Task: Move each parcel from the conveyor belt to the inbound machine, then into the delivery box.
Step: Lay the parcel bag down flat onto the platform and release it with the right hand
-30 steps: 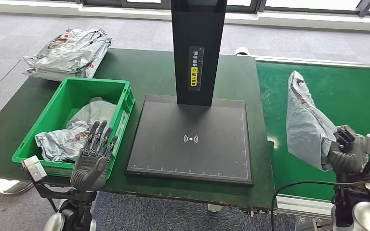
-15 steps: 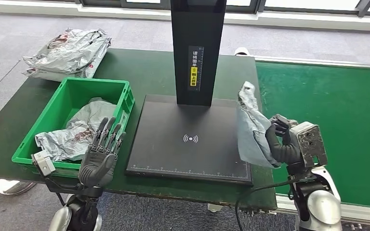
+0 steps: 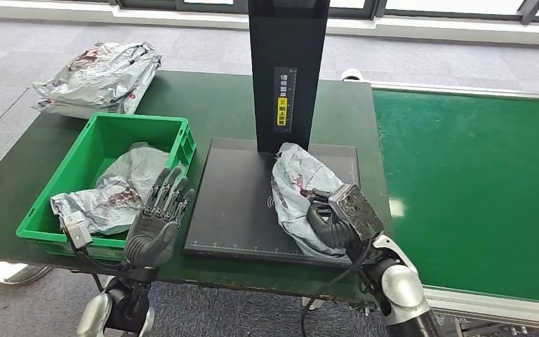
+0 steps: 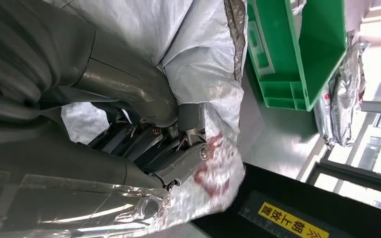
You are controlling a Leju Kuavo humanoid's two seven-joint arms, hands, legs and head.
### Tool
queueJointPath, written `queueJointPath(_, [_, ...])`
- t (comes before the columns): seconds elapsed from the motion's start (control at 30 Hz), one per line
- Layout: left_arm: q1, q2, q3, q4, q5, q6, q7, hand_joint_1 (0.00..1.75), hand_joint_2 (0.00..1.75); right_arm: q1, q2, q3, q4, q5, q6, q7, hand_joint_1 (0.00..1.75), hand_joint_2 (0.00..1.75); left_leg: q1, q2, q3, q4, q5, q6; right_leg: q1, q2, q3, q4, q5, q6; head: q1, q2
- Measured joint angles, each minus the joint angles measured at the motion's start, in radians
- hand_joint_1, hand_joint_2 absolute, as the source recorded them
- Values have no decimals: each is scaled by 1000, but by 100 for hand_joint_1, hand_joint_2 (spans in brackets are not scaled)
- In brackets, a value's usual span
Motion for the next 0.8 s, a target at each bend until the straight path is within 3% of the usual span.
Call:
queueJointPath(0.1, [-3,3,-1,0,1,3,3,0,175,-39,12,14,53,-15,-50,2,2,175,0,0,0,0,0,0,0,0,0,0,0,0,0,0])
queueJointPath(0.73, [-5,12,-5,0,1,11,8,0,175,-122,63,15,178,-94,-118,14,0,175,0,0,0,0,1,-1,0,0,0,0,0,0,0,0])
queueJointPath(0.8, [-5,12,-6,-1,1,15,8,0,175,-127,65,14,178,-113,-132,20,0,87,0,0,0,0,1,-1,0,0,0,0,0,0,0,0])
